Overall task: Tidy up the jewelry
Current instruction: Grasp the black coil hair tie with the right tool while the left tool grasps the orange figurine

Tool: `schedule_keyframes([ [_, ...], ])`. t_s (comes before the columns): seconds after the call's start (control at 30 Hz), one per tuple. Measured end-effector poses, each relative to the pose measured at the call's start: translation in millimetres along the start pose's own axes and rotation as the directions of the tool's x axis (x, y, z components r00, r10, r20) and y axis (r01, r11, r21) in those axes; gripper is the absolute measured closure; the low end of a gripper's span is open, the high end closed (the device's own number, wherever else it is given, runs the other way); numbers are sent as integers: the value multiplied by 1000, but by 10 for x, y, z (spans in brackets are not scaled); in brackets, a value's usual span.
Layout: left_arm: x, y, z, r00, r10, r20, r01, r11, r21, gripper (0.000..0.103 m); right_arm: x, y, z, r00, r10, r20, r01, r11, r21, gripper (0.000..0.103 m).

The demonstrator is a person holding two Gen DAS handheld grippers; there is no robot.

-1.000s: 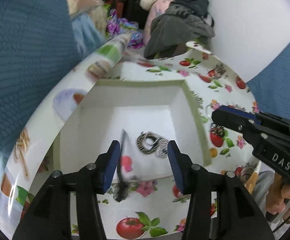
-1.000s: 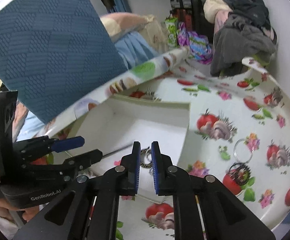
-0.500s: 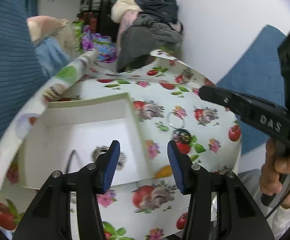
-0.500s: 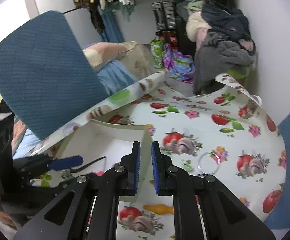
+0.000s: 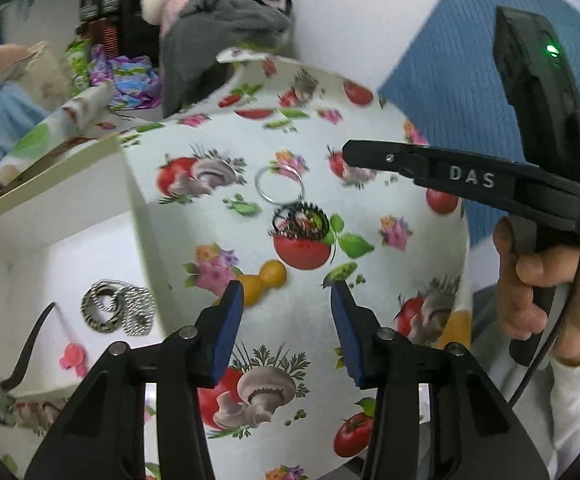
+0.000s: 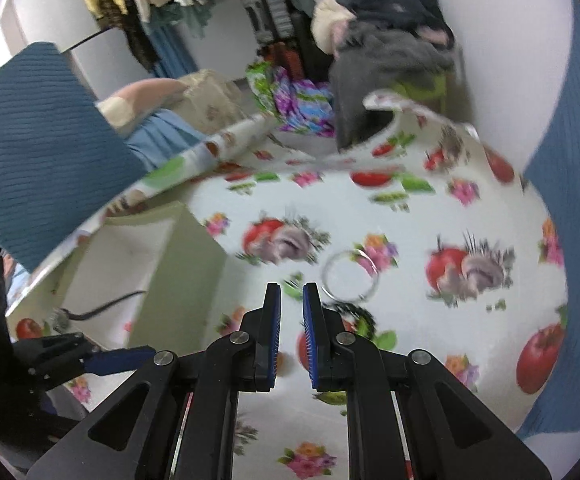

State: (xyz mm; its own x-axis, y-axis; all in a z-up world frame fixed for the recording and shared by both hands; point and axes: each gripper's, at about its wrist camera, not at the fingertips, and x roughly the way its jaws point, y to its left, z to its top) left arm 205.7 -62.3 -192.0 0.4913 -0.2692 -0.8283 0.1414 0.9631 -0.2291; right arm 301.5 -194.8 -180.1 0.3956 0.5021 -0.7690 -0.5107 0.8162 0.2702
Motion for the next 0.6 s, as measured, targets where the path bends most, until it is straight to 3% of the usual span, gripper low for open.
schedule_keyframes([
  [0.2,398,-135,26,995,49,-93,-40,995,89,59,393,-459,-254,996,-24,-85,31,996,84,92],
  [0.33,613,-193,43,986,97,-138,-79,988,136,59,597,-665,-366,993,-5,-122,22,991,132,83],
  [0.6,916,-226,0,965,166,-203,-128,974,188,63,870,-716,-387,986,-20,-165,33,996,77,83],
])
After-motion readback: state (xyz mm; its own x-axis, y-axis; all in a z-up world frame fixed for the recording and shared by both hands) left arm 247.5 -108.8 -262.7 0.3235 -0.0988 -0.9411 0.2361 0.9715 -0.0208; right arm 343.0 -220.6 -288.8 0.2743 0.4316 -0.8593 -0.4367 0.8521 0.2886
